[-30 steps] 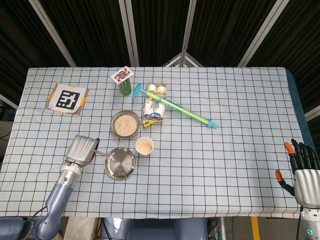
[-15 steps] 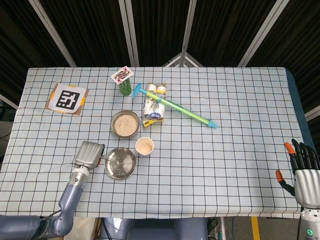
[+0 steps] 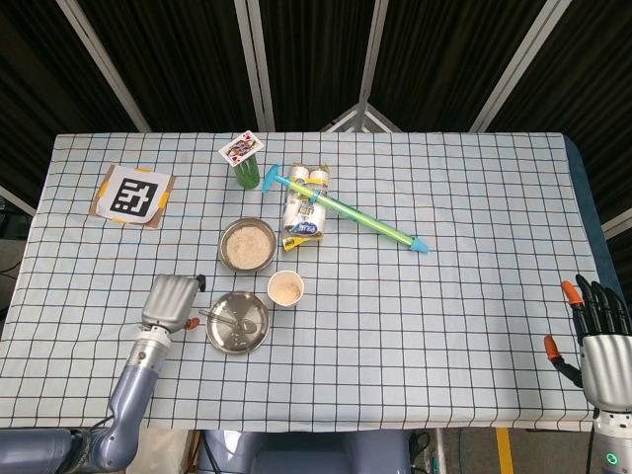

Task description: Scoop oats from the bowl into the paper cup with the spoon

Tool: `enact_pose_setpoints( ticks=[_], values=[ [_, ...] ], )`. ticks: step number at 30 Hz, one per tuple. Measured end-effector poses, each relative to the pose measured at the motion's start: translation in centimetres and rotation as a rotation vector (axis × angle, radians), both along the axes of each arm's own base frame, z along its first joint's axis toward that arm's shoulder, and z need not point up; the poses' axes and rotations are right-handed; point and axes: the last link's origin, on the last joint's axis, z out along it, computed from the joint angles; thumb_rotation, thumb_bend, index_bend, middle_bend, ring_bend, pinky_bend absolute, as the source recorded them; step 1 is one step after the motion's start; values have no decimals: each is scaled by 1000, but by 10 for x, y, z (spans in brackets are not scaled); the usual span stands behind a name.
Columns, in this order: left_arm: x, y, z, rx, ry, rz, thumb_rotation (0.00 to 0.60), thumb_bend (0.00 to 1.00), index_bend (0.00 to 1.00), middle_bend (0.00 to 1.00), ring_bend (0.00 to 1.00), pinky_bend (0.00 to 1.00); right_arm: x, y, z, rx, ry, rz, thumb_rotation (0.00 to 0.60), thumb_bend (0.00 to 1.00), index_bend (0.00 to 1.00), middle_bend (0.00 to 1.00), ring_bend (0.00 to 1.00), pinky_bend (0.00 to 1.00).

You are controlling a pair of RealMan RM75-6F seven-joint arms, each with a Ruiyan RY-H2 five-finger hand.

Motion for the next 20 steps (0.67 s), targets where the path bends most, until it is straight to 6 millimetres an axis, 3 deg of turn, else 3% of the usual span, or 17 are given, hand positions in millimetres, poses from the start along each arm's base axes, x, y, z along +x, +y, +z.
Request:
enact_pose_setpoints(
  ticks=[3, 9, 11, 13, 15, 20],
  values=[
    [-4, -4, 15, 43, -38, -18, 600, 169, 331, 777, 822, 932, 0, 0, 0, 0, 1, 1, 600, 384, 0, 44, 0, 87],
    [-24, -27, 55, 147, -111, -61, 600, 169, 44, 178, 288, 436, 0, 0, 0, 6, 4, -3, 600, 383, 0, 44, 0, 87],
    [-35, -41, 71, 174, -134, -63, 600, 168, 0, 36, 110, 282, -1, -1, 0, 10, 3, -7, 600, 383, 0, 44, 0, 87],
    [-48, -57, 86, 197, -144, -65, 600, 162, 0, 0, 20, 138, -1, -1, 0, 11, 3, -8, 600, 383, 0, 44, 0, 87],
    [-59, -72, 98, 220, -139, -68, 600, 152, 0, 0, 0, 53, -1, -2, 0, 13, 5, -7, 600, 383, 0, 44, 0, 87],
    [-92, -98, 126, 317, -44, -96, 600, 135, 0, 0, 0, 18, -2, -3, 1, 21, 6, -11, 600, 383, 0, 44, 0, 87]
  ],
)
